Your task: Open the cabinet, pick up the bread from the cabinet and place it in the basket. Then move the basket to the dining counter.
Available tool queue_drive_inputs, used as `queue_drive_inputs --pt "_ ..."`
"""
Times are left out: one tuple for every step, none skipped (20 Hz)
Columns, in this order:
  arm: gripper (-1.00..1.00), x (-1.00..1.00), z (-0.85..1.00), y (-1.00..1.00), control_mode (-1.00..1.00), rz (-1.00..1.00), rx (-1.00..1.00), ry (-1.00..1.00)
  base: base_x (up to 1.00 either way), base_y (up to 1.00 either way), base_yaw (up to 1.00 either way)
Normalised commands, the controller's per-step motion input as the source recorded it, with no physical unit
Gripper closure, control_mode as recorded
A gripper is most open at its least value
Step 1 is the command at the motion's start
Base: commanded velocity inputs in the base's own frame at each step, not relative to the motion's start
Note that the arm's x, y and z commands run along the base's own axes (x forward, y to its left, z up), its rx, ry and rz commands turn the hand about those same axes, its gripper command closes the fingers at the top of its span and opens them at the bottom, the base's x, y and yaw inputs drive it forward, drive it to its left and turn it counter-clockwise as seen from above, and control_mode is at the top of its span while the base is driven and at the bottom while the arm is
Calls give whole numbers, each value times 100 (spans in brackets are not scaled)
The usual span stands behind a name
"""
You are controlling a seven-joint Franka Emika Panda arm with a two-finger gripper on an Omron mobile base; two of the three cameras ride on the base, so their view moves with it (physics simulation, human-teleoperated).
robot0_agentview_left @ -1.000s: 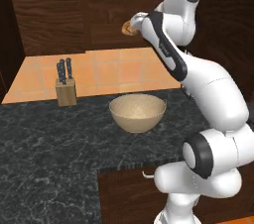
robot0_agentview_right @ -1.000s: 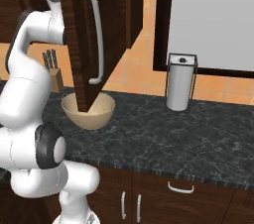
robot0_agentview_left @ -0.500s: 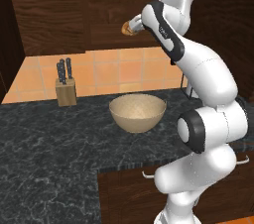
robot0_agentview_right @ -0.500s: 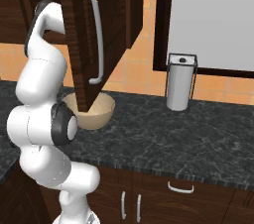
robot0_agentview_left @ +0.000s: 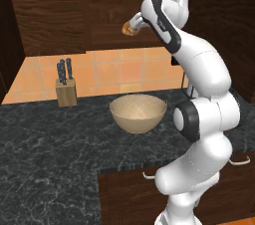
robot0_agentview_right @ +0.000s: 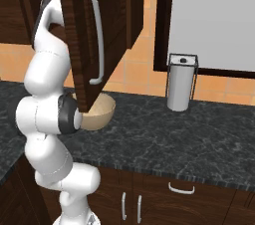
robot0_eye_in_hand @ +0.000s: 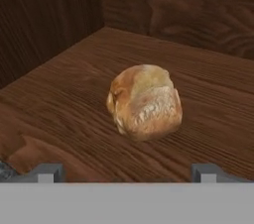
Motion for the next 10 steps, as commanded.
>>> queue_drive_inputs --pt "-100 19 0 8 -100 0 -1 0 0 0 0" --pt "-100 21 0 0 -100 0 0 0 0 0 0" --pt "-100 32 0 0 -100 0 0 0 0 0 0" --pt "-100 28 -2 0 -100 0 0 0 0 0 0" --pt "-100 31 -6 0 -100 0 0 0 0 0 0" --pt "-100 36 -11 0 -100 0 0 0 0 0 0" --pt "-100 37 -14 0 -100 0 0 0 0 0 0" --pt "-100 34 -14 0 -100 0 0 0 0 0 0" --pt "-100 37 -14 0 -100 0 0 0 0 0 0" --pt "-100 41 -11 0 -100 0 0 0 0 0 0"
